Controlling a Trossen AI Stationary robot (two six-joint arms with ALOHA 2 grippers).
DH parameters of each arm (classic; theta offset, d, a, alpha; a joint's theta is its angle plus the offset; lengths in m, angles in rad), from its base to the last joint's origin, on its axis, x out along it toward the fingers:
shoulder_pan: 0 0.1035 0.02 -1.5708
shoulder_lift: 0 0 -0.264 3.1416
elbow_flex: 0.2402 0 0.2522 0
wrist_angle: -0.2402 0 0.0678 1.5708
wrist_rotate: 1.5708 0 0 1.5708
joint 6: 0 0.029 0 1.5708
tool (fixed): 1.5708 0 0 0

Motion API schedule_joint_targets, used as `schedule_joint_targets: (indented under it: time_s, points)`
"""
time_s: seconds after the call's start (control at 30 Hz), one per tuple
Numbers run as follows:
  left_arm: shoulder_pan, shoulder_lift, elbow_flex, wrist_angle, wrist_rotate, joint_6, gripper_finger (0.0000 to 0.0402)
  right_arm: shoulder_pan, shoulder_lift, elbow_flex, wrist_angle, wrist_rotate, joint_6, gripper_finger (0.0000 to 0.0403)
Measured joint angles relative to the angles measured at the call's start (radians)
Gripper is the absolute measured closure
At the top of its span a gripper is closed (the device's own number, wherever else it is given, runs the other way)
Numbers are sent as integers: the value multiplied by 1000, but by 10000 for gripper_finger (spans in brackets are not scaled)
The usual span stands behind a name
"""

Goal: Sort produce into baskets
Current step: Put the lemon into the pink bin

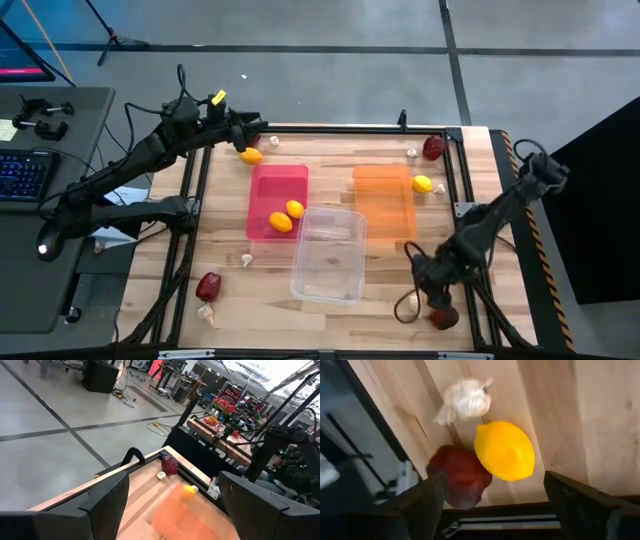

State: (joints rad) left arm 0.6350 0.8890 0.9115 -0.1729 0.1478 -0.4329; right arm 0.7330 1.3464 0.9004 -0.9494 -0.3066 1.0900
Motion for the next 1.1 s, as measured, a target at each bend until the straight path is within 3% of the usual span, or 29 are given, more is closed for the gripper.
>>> schedule_joint_targets:
  time_s: [0.3,0.8,0.93,1.1]
  points:
    - [0,0,0,0,-3,0,106,53,168,1,9,67,-99,77]
    - [0,0,0,1,-5,-27,106,53,323,1,31,95,-183,83]
    - [0,0,0,1,-5,-27,106,53,335,1,26,84,-197,117]
    - [0,-1,0,17,-4,-35,106,44,294,2,-92,49,-225,219]
